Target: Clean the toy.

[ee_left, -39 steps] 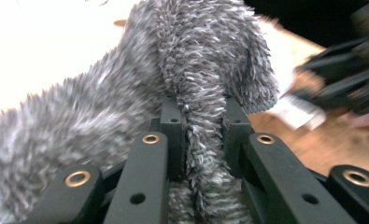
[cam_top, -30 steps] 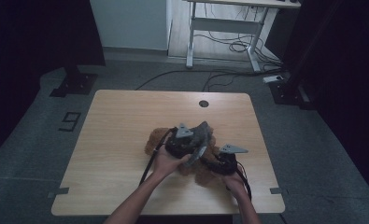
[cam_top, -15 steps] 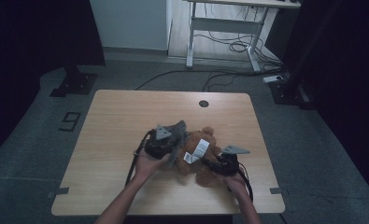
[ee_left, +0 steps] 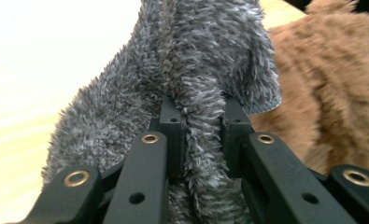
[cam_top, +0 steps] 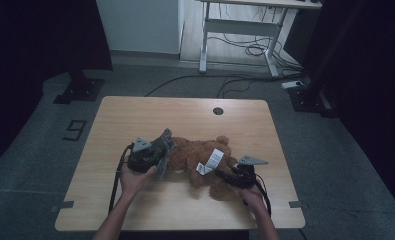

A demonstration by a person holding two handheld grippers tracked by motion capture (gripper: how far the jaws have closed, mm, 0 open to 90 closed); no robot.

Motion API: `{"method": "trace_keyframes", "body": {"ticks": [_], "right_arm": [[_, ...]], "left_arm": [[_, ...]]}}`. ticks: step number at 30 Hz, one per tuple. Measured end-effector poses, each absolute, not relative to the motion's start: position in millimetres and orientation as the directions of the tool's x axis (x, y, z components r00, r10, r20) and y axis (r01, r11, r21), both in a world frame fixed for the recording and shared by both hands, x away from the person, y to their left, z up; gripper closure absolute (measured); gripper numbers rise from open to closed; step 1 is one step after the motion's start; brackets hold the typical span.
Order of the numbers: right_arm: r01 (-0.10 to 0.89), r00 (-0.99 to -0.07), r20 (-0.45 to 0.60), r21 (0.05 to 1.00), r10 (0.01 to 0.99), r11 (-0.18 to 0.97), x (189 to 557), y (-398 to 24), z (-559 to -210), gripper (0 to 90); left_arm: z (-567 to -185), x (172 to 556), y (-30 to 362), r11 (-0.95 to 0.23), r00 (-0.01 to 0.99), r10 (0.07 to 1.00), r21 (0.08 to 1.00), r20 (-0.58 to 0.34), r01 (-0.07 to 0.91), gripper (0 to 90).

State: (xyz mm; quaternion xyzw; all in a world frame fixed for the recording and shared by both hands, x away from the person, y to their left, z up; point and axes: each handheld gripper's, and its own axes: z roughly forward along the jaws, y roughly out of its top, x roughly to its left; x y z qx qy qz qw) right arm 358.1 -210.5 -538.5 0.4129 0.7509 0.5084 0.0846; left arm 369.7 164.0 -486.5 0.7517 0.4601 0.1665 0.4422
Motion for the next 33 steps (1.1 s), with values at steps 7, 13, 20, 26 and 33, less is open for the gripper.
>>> {"method": "trace_keyframes", "body": {"ticks": [7, 13, 20, 26, 33], "right_arm": [[0.54, -0.643, 0.302, 0.831, 0.704, 0.137, 359.1, -211.5, -539.3, 60.2], [0.546, -0.639, 0.309, 0.827, 0.704, 0.134, 360.3, -212.3, -539.5, 60.3], [0.544, -0.639, 0.304, 0.828, 0.707, 0.135, 360.0, -211.8, -539.4, 60.2], [0.543, -0.64, 0.303, 0.828, 0.706, 0.137, 360.3, -212.1, -539.4, 60.2], [0.553, -0.634, 0.304, 0.821, 0.712, 0.142, 360.4, -213.2, -540.3, 60.2]], "left_arm": [[-510.1, 378.3, 182.4, -0.144, 0.471, 0.853, 0.765, -0.226, 0.628, 75.4], [-480.8, 375.1, 176.3, -0.117, 0.519, 0.822, 0.824, -0.233, 0.555, 75.7], [-433.4, 375.0, 111.7, -0.201, 0.646, 0.743, 0.864, -0.173, 0.462, 75.6], [-429.0, 371.7, 16.9, -0.353, 0.772, 0.624, 0.838, -0.12, 0.416, 75.6], [-460.5, 380.3, -31.8, -0.444, 0.778, 0.621, 0.774, -0.098, 0.451, 75.3]]}}
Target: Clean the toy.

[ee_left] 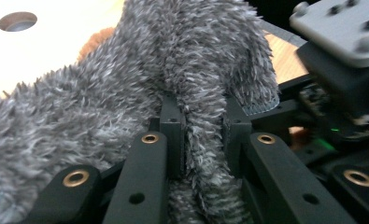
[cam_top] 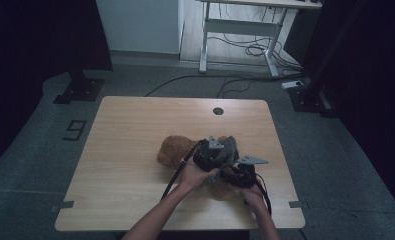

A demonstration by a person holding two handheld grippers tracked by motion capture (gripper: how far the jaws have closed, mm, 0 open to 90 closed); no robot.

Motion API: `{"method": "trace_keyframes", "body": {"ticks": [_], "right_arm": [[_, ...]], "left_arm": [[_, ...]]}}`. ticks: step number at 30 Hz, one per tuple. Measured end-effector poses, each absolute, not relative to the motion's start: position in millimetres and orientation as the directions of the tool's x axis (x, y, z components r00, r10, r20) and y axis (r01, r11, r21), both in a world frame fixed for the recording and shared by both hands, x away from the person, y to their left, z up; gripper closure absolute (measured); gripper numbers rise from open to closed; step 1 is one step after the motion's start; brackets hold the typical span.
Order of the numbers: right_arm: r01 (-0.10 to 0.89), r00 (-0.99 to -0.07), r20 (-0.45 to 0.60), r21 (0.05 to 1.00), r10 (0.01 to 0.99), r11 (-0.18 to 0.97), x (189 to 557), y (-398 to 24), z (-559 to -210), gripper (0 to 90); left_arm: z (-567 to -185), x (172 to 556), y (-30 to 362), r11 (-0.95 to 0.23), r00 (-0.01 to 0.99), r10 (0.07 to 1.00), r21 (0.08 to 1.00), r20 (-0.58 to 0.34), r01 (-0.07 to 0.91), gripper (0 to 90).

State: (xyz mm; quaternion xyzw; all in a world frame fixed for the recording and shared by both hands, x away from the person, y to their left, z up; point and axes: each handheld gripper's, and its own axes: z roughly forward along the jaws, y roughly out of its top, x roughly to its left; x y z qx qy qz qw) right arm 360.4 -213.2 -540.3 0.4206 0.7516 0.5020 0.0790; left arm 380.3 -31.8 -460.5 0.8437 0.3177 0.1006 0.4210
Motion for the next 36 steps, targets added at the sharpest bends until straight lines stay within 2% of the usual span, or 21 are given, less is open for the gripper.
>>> {"method": "trace_keyframes", "body": {"ticks": [5, 11, 16, 20, 27, 30, 36], "right_arm": [[0.551, -0.637, 0.307, 0.822, 0.707, 0.14, 360.3, -212.1, -540.2, 60.2], [0.551, -0.638, 0.309, 0.823, 0.706, 0.138, 359.7, -212.2, -540.5, 60.3], [0.551, -0.643, 0.315, 0.824, 0.698, 0.136, 359.7, -211.7, -541.0, 60.2], [0.553, -0.642, 0.319, 0.822, 0.698, 0.133, 359.7, -211.8, -541.2, 60.2], [0.555, -0.644, 0.319, 0.821, 0.695, 0.137, 359.8, -212.2, -541.4, 60.3], [0.556, -0.645, 0.319, 0.819, 0.694, 0.14, 360.0, -212.2, -541.5, 60.5], [0.554, -0.65, 0.306, 0.817, 0.695, 0.159, 362.6, -210.6, -541.9, 61.2]], "left_arm": [[-454.6, 379.2, -6.0, -0.427, 0.757, 0.647, 0.778, -0.094, 0.461, 75.4], [-451.4, 384.2, 56.2, -0.373, 0.664, 0.744, 0.781, -0.07, 0.501, 75.4], [-455.3, 386.6, 114.0, -0.26, 0.602, 0.784, 0.8, -0.153, 0.542, 75.5], [-457.4, 388.1, 137.9, -0.222, 0.552, 0.817, 0.793, -0.165, 0.567, 75.3], [-481.1, 390.3, 165.5, -0.189, 0.482, 0.857, 0.756, -0.185, 0.626, 75.2], [-498.8, 391.6, 176.0, -0.162, 0.464, 0.855, 0.73, -0.232, 0.664, 75.3], [-526.5, 395.8, 169.0, -0.196, 0.454, 0.86, 0.671, -0.233, 0.715, 75.2]]}}
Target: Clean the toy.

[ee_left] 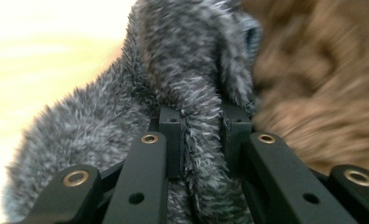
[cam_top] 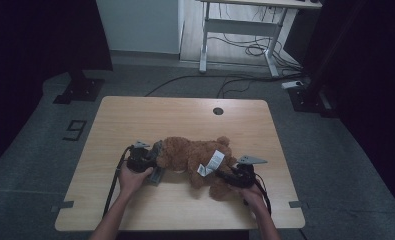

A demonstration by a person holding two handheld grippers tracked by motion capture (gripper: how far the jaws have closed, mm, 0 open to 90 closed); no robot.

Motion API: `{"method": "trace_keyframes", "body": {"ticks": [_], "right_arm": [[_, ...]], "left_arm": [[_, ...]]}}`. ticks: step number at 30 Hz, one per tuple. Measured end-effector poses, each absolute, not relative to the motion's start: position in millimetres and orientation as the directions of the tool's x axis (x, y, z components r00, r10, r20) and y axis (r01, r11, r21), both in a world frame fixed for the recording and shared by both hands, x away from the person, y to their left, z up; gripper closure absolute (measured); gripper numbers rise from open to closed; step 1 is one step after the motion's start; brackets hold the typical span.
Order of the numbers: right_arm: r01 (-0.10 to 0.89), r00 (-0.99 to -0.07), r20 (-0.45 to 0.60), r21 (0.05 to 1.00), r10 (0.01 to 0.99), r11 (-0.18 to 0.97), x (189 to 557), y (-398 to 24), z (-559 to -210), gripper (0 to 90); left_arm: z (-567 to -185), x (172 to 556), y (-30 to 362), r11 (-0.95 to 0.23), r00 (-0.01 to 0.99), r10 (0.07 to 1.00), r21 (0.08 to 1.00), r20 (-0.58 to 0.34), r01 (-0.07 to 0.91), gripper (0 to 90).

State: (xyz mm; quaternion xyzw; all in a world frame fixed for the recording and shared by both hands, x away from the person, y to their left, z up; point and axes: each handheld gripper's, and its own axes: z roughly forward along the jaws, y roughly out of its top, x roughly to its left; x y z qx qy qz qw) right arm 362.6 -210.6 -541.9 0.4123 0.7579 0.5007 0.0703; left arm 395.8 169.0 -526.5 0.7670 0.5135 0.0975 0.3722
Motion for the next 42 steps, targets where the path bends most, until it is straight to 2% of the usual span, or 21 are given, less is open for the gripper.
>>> {"method": "trace_keyframes", "body": {"ticks": [7, 13, 18, 23, 27, 32, 37, 40, 42], "right_arm": [[0.549, -0.64, 0.287, 0.82, 0.713, 0.162, 381.1, -207.9, -543.6, 61.6], [0.543, -0.638, 0.28, 0.824, 0.717, 0.162, 385.2, -209.7, -545.8, 61.5], [0.54, -0.634, 0.268, 0.825, 0.725, 0.166, 383.1, -209.1, -545.2, 61.4], [0.534, -0.634, 0.263, 0.829, 0.727, 0.166, 381.0, -208.2, -545.1, 61.1], [0.535, -0.633, 0.265, 0.829, 0.727, 0.164, 379.8, -209.2, -545.0, 60.7], [0.532, -0.634, 0.269, 0.832, 0.725, 0.157, 377.8, -210.9, -544.0, 58.1], [0.545, -0.624, 0.296, 0.828, 0.723, 0.132, 375.2, -212.9, -543.8, 49.2], [0.53, -0.64, 0.302, 0.839, 0.707, 0.122, 371.6, -216.9, -541.7, 40.5], [0.523, -0.655, 0.312, 0.845, 0.688, 0.115, 369.4, -222.7, -540.2, 35.3]], "left_arm": [[-514.7, 411.0, 170.4, -0.144, 0.432, 0.863, 0.692, -0.262, 0.707, 75.2], [-479.1, 407.8, 172.1, -0.136, 0.458, 0.856, 0.749, -0.241, 0.649, 74.8], [-438.8, 402.5, 151.4, -0.208, 0.521, 0.84, 0.798, -0.151, 0.566, 74.3], [-418.4, 408.3, 121.6, -0.238, 0.579, 0.803, 0.815, -0.14, 0.529, 74.1], [-427.8, 421.1, 99.9, -0.289, 0.587, 0.798, 0.769, -0.136, 0.57, 73.0], [-447.9, 418.4, 103.0, -0.28, 0.575, 0.807, 0.77, -0.135, 0.574, 74.3], [-454.7, 406.7, 111.4, -0.273, 0.579, 0.804, 0.78, -0.136, 0.562, 75.2], [-459.3, 399.9, 114.5, -0.279, 0.58, 0.806, 0.788, -0.118, 0.548, 75.3], [-463.0, 395.8, 119.8, -0.26, 0.583, 0.8, 0.794, -0.141, 0.55, 75.3]]}}
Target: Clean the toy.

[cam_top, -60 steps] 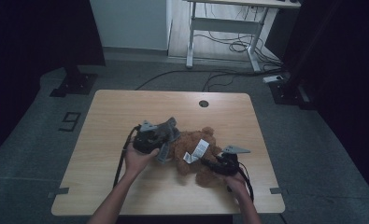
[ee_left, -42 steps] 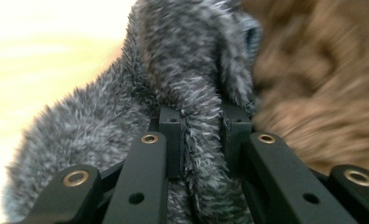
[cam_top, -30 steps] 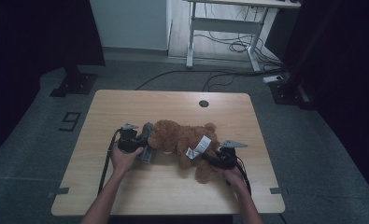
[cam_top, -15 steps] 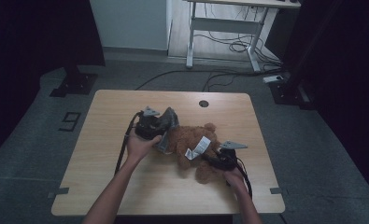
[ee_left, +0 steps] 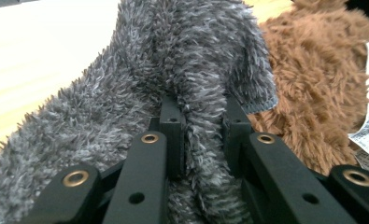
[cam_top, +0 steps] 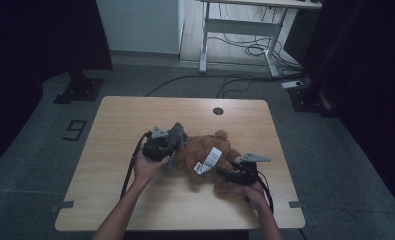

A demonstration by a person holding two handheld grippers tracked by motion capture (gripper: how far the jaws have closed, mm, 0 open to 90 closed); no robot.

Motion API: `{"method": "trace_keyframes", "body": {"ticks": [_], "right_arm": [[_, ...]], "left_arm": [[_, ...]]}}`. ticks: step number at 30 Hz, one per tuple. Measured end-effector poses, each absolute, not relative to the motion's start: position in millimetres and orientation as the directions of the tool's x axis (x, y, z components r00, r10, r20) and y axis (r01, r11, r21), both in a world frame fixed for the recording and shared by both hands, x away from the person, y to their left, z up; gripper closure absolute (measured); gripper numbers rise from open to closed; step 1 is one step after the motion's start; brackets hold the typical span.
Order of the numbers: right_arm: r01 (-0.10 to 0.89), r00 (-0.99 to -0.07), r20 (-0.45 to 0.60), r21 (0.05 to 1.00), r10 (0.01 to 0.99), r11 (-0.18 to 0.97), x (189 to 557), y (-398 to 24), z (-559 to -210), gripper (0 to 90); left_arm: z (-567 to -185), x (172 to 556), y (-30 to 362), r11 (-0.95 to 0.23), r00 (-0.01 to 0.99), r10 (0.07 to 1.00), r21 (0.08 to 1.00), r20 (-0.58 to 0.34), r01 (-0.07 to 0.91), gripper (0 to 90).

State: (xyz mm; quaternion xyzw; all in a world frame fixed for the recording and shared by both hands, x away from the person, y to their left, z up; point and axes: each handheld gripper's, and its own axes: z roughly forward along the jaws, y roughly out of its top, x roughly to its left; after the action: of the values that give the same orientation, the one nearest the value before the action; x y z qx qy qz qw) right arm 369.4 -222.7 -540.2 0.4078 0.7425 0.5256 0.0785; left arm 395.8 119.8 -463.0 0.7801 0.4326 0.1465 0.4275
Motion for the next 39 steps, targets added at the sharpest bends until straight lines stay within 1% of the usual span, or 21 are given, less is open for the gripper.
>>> {"method": "trace_keyframes", "body": {"ticks": [3, 7, 14, 16, 18, 19, 20, 22, 23, 26, 29, 33, 36, 39], "right_arm": [[0.507, -0.657, 0.323, 0.858, 0.681, 0.082, 365.9, -234.4, -537.0, 29.8], [0.472, -0.656, 0.323, 0.881, 0.682, 0.036, 359.9, -242.3, -524.5, 26.8], [0.415, -0.65, 0.317, 0.91, 0.691, -0.027, 357.1, -234.0, -512.9, 23.5], [0.42, -0.657, 0.318, 0.907, 0.683, -0.018, 358.5, -227.8, -514.1, 22.2], [0.437, -0.668, 0.31, 0.899, 0.676, 0.02, 360.1, -219.5, -516.9, 21.9], [0.448, -0.678, 0.303, 0.893, 0.669, 0.049, 360.7, -213.8, -519.2, 22.9], [0.45, -0.685, 0.299, 0.891, 0.665, 0.063, 360.7, -210.7, -520.6, 26.6], [0.445, -0.706, 0.286, 0.891, 0.648, 0.092, 359.4, -205.0, -523.0, 35.7], [0.44, -0.707, 0.262, 0.89, 0.656, 0.119, 358.5, -202.4, -523.7, 41.9], [0.447, -0.696, 0.216, 0.877, 0.684, 0.178, 357.8, -199.8, -526.0, 52.8], [0.466, -0.685, 0.199, 0.859, 0.701, 0.212, 359.4, -198.7, -531.6, 56.7], [0.47, -0.68, 0.203, 0.859, 0.705, 0.205, 361.1, -198.1, -533.8, 59.5], [0.453, -0.688, 0.186, 0.865, 0.702, 0.215, 360.3, -196.4, -533.7, 60.4], [0.44, -0.69, 0.177, 0.872, 0.702, 0.213, 358.7, -195.6, -532.8, 61.0]], "left_arm": [[-466.6, 390.5, 126.5, -0.236, 0.586, 0.792, 0.799, -0.173, 0.554, 75.4], [-471.0, 380.9, 131.4, -0.228, 0.591, 0.786, 0.804, -0.181, 0.549, 75.5], [-480.2, 361.6, 134.7, -0.233, 0.61, 0.774, 0.817, -0.173, 0.528, 75.7], [-482.2, 358.6, 136.7, -0.224, 0.611, 0.77, 0.818, -0.185, 0.53, 75.7], [-483.5, 355.5, 138.6, -0.226, 0.616, 0.764, 0.815, -0.19, 0.533, 75.7], [-483.8, 354.7, 139.2, -0.23, 0.618, 0.763, 0.814, -0.189, 0.533, 75.7], [-484.0, 353.5, 140.2, -0.235, 0.62, 0.762, 0.812, -0.188, 0.535, 75.7], [-484.6, 351.8, 143.0, -0.237, 0.621, 0.76, 0.807, -0.194, 0.542, 75.6], [-485.1, 351.3, 143.9, -0.234, 0.622, 0.757, 0.806, -0.201, 0.544, 75.6], [-486.5, 348.2, 144.3, -0.228, 0.63, 0.744, 0.802, -0.222, 0.552, 75.6], [-480.8, 345.0, 140.0, -0.234, 0.634, 0.745, 0.808, -0.208, 0.541, 75.5], [-456.3, 345.6, 123.1, -0.244, 0.658, 0.734, 0.837, -0.17, 0.489, 75.7], [-436.2, 351.4, 94.5, -0.274, 0.697, 0.703, 0.85, -0.141, 0.449, 75.6], [-421.9, 358.5, 54.7, -0.314, 0.735, 0.668, 0.853, -0.114, 0.418, 75.4]]}}
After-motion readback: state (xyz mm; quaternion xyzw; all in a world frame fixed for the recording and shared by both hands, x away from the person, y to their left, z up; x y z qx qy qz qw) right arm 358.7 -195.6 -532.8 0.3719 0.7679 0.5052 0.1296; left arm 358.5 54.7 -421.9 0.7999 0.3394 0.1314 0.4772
